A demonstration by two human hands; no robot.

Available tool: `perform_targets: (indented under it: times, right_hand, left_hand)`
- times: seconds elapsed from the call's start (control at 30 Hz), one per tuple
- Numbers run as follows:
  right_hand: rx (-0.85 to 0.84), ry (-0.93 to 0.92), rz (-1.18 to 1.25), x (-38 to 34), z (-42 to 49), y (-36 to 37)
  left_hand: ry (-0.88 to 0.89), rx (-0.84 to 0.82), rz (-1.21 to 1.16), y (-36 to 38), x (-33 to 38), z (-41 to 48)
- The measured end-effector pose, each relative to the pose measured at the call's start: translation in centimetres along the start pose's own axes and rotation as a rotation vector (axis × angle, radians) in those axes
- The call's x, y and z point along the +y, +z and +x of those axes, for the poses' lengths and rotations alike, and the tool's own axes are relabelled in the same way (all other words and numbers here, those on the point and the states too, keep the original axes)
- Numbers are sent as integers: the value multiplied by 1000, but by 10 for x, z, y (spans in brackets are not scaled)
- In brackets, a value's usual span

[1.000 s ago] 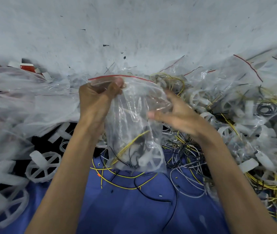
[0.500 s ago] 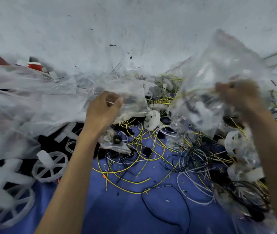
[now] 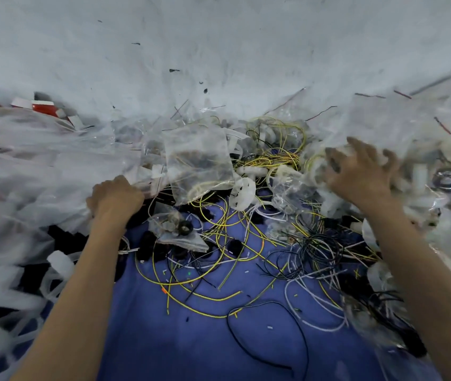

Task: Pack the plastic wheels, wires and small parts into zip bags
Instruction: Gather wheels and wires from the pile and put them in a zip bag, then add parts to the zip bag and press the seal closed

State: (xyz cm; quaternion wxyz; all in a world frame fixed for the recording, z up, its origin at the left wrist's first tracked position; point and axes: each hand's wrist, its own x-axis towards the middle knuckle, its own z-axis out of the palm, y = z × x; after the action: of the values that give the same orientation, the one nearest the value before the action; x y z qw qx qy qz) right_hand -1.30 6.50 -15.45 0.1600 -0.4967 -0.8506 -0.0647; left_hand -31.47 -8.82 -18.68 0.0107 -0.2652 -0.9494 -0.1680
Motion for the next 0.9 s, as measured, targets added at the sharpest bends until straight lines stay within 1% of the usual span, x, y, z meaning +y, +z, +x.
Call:
perform_targets:
  times: [0.03,0.07,0.1,0.13,0.2,0.27,0.3,0.33,0.4,0.47,0.53,0.57,0.6,0.63,0.67,0.7,0.73,0.77,0.8,0.83,0.87,0.9]
  right_hand:
    - [71,189,107,63,20,0]
    - [15,232,49,83,25,5]
    - [10,305,82,100,32,6]
    - [24,262,62,102,41,12]
    - [148,208,27,89,46,22]
    - [261,253,-29,96,51,19]
    - [266,293,-43,95,50,19]
    - [255,289,-59,94,49,20]
    - [182,297,-92,89,52,21]
    - [41,321,-62,92,57,11]
    - [-133,340,1,92,58,-1]
    - [-149,347,20,88,55,-5]
    - [-75,338,18,80,51,-9]
    - [64,304,42,69,45,-12]
    - [228,241,127,55,37,-13]
    - [308,166,309,39,29,-16]
    - [266,105,562,23,21,-18]
    - [81,77,836,6,12,-23]
    - [-195,77,1080,-10,3,-26]
    - [-464,81,1266,-24,-5,-27]
    - [-644,85,1418,-35,-11,-27]
    - [-735,98,1544,-42,-16,-27]
  left_hand:
    - [10,25,-6,0,-2,1]
    - [25,58,-21,0,-4,1]
    - [43,96,-45,0,-6,0]
    - [60,135,-81,-1,-9,-3]
    - [94,187,-168,-2,-12,-7]
    - [115,172,-230,-5,-14,-8]
    - [112,141,-235,-6,-15,-8]
    - [96,104,-220,-8,-16,-7]
    - [32,40,-179,-10,-17,-6]
    - [-42,30,-194,-12,-14,-7]
    - [-77,105,-251,-16,-11,-11]
    - [-78,179,-307,-19,-11,-15]
    - [-59,277,-397,-23,-11,-18]
    - [-11,387,-517,-27,-10,-22]
    - [65,484,-639,-33,-8,-27]
    - [158,540,-740,-39,-5,-33]
    - [260,547,-814,-44,0,-39]
    - [367,507,-862,-48,6,-46]
    - [478,437,-878,-52,13,-55]
    - [590,362,-859,-54,20,-65]
    - [704,296,-802,-55,26,-76]
    - [814,248,-705,-53,31,-87]
